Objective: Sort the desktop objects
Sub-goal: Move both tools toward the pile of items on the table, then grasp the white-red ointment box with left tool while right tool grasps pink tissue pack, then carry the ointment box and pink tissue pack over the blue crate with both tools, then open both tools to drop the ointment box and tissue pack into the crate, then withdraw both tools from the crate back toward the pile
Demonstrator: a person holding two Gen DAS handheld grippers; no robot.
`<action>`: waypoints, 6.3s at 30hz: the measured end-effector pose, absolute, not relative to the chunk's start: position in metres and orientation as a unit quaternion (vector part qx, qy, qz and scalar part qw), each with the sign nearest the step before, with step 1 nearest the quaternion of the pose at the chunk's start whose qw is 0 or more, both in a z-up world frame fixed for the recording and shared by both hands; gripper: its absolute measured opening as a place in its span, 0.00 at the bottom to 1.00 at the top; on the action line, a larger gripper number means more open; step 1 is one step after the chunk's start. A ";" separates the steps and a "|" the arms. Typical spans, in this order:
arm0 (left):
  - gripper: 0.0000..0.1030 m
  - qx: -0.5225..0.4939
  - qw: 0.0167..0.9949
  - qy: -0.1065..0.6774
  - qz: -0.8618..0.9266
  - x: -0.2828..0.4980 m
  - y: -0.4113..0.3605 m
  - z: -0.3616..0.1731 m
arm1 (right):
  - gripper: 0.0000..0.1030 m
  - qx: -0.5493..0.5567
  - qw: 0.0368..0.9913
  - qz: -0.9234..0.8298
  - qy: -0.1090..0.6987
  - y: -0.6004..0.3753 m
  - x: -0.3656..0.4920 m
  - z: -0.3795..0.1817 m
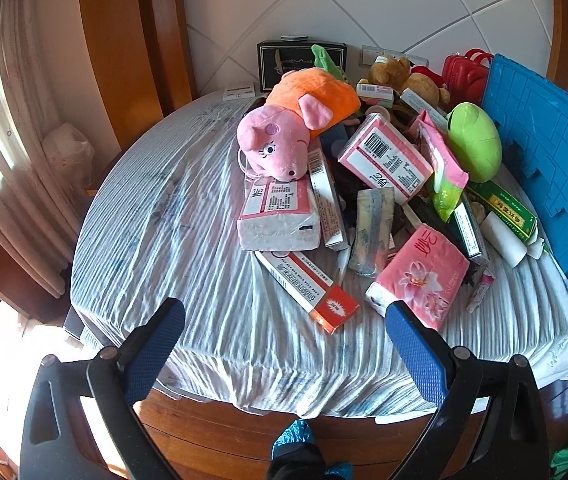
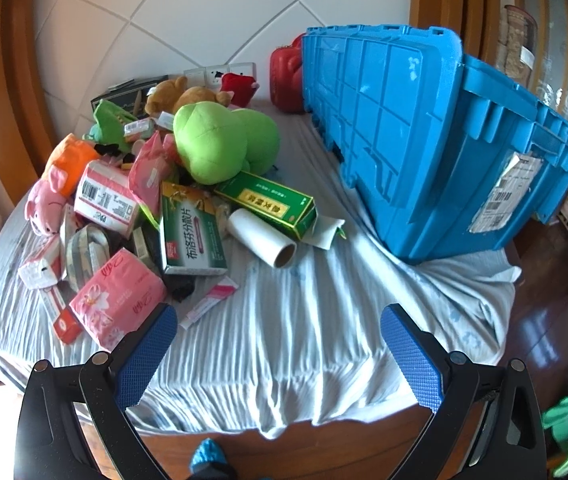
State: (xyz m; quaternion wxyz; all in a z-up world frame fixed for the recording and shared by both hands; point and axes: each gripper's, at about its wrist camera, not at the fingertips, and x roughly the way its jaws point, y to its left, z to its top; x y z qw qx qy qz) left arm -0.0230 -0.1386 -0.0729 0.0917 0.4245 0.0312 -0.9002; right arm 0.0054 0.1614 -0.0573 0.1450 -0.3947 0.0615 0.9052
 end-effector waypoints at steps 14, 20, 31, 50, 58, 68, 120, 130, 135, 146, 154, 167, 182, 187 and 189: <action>0.99 0.498 0.082 0.039 -0.862 -0.082 -0.161 -0.145 | 1.00 -0.462 0.119 0.875 0.076 0.140 -0.054 -0.097; 0.96 0.506 0.102 0.060 -0.854 -0.131 -0.150 -0.177 | 1.00 -0.486 0.114 0.864 0.068 0.127 -0.073 -0.107; 0.44 0.541 0.057 0.040 -0.838 -0.121 -0.175 -0.197 | 1.00 -0.518 0.035 0.848 0.103 0.069 -0.117 -0.130; 0.40 0.536 0.031 0.039 -0.843 -0.116 -0.198 -0.193 | 1.00 -0.588 0.022 0.802 0.101 0.018 -0.162 -0.187; 0.40 0.529 0.029 0.029 -0.847 -0.068 -0.202 -0.169 | 0.89 -0.576 0.011 0.814 0.075 0.005 -0.154 -0.181; 0.40 0.442 0.054 0.023 -0.895 -0.069 -0.212 -0.083 | 0.88 -0.503 -0.020 0.861 0.074 0.011 -0.139 -0.114; 0.40 0.437 -0.178 -0.096 -0.876 -0.266 0.447 0.105 | 0.89 -0.439 0.065 0.895 -0.027 0.601 -0.169 0.073; 0.40 0.547 -0.143 -0.119 -0.816 -0.313 0.472 0.055 | 0.89 -0.555 0.017 0.831 0.023 0.626 -0.231 0.028; 0.40 0.569 -0.126 -0.128 -0.803 -0.339 0.485 0.058 | 0.89 -0.603 0.018 0.797 0.006 0.628 -0.260 0.005; 0.40 0.654 -0.087 -0.132 -0.740 -0.372 0.488 -0.046 | 0.89 -0.672 0.040 0.740 0.001 0.639 -0.302 -0.080; 0.40 0.704 -0.059 -0.151 -0.691 -0.358 0.484 -0.092 | 0.89 -0.727 0.010 0.686 -0.006 0.628 -0.278 -0.140; 0.67 0.694 -0.050 -0.179 -0.696 -0.342 0.487 -0.085 | 1.00 -0.718 -0.002 0.696 -0.008 0.621 -0.264 -0.130; 0.67 0.641 -0.074 -0.093 -0.758 -0.343 0.482 0.028 | 1.00 -0.696 0.015 0.717 -0.033 0.627 -0.232 -0.029; 0.67 0.583 -0.118 -0.065 -0.801 -0.321 0.458 0.093 | 1.00 -0.646 0.003 0.763 -0.018 0.620 -0.242 0.023; 0.67 0.554 -0.139 -0.058 -0.819 -0.304 0.451 0.117 | 1.00 -0.623 -0.003 0.782 -0.021 0.607 -0.232 0.047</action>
